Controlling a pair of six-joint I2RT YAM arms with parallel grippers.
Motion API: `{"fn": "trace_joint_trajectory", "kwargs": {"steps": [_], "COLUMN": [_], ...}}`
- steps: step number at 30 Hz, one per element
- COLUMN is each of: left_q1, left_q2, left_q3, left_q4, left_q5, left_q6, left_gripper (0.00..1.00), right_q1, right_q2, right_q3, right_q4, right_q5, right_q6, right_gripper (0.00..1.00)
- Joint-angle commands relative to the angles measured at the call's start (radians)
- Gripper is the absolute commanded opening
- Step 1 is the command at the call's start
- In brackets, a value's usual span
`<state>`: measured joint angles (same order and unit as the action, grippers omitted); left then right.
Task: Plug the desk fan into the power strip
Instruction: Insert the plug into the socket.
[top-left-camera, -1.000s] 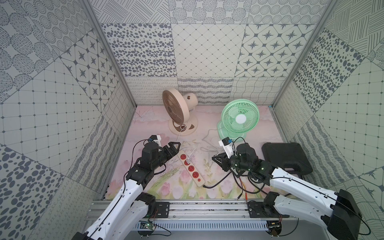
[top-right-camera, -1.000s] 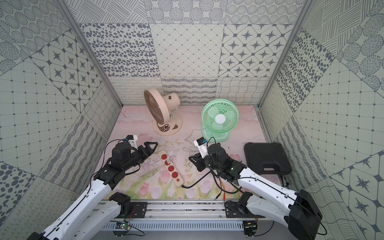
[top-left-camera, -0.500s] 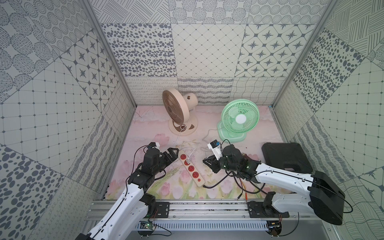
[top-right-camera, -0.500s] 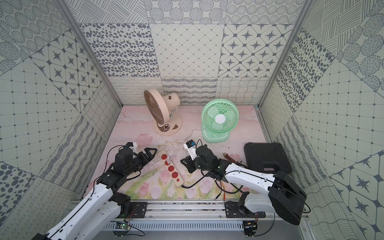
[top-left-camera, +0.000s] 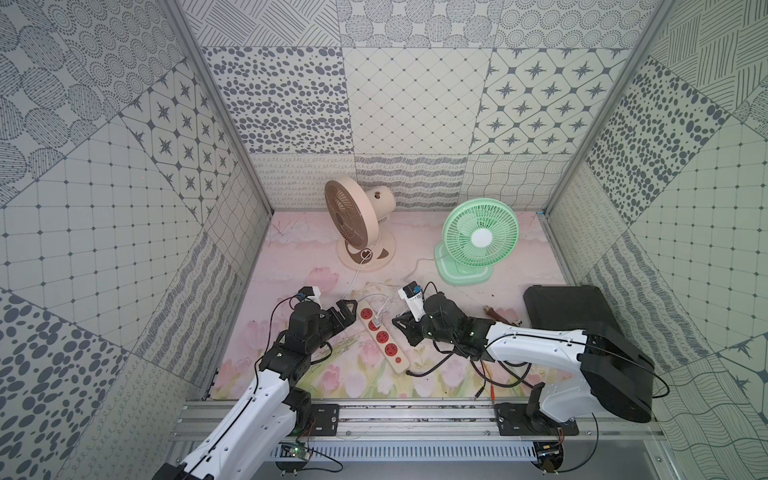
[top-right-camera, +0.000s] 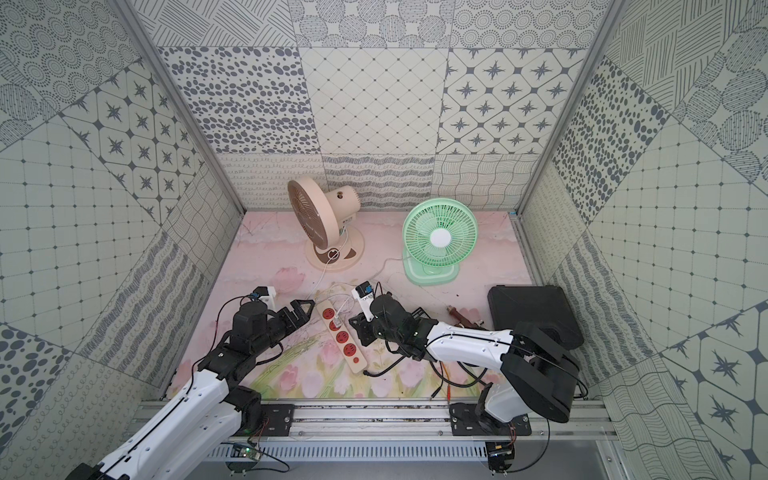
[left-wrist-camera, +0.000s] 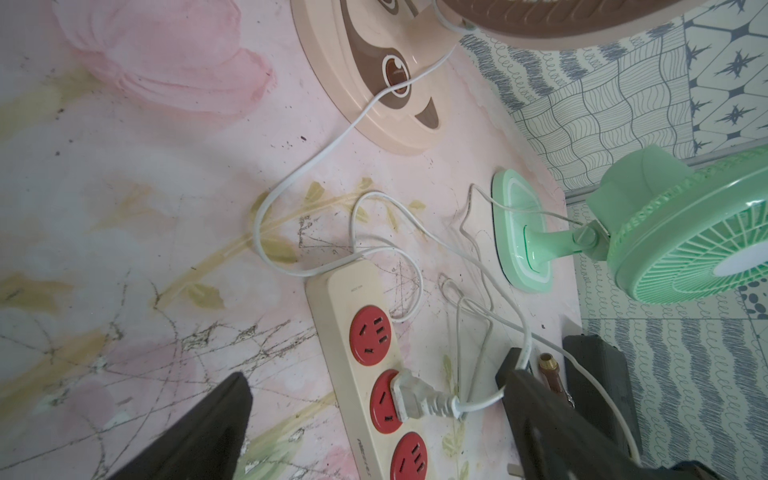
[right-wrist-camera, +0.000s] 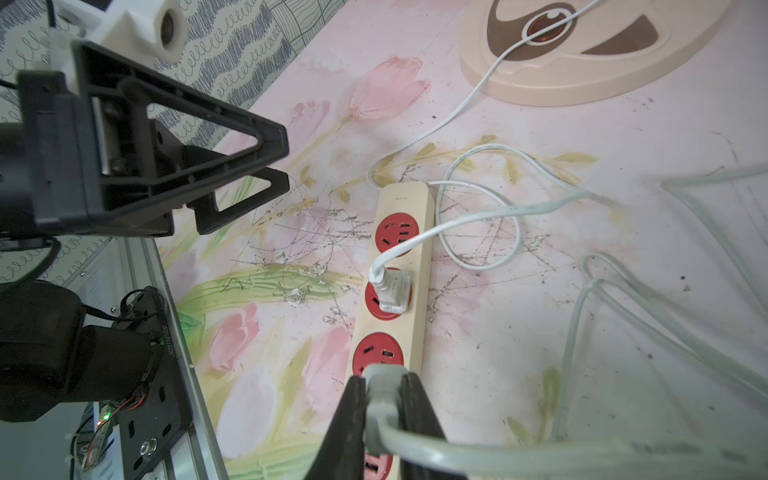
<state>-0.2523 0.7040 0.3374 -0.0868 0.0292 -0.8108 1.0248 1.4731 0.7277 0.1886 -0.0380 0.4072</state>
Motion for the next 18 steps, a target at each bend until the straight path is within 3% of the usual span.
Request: {"fn": "trace_joint_trajectory", "kwargs": {"steps": [1,18], "left_q1": [0.011,0.01], "left_q2": [0.003,0.131], "left_q3": [0.012,0.014], "left_q4": [0.081,0.17], "left_q5": [0.018,0.048], "left_q6": [0.094,0.101], "left_gripper": [0.99,0.99], "right_q1": [0.026,0.09], "right_q2": [0.03,0.123], "right_q3": [0.028,0.063], "right_q4": [0.054,0.058], "right_q5": [0.031,0.153], "right_q6": [-0.029,-0.047], "right_gripper": [0.0,0.0]}}
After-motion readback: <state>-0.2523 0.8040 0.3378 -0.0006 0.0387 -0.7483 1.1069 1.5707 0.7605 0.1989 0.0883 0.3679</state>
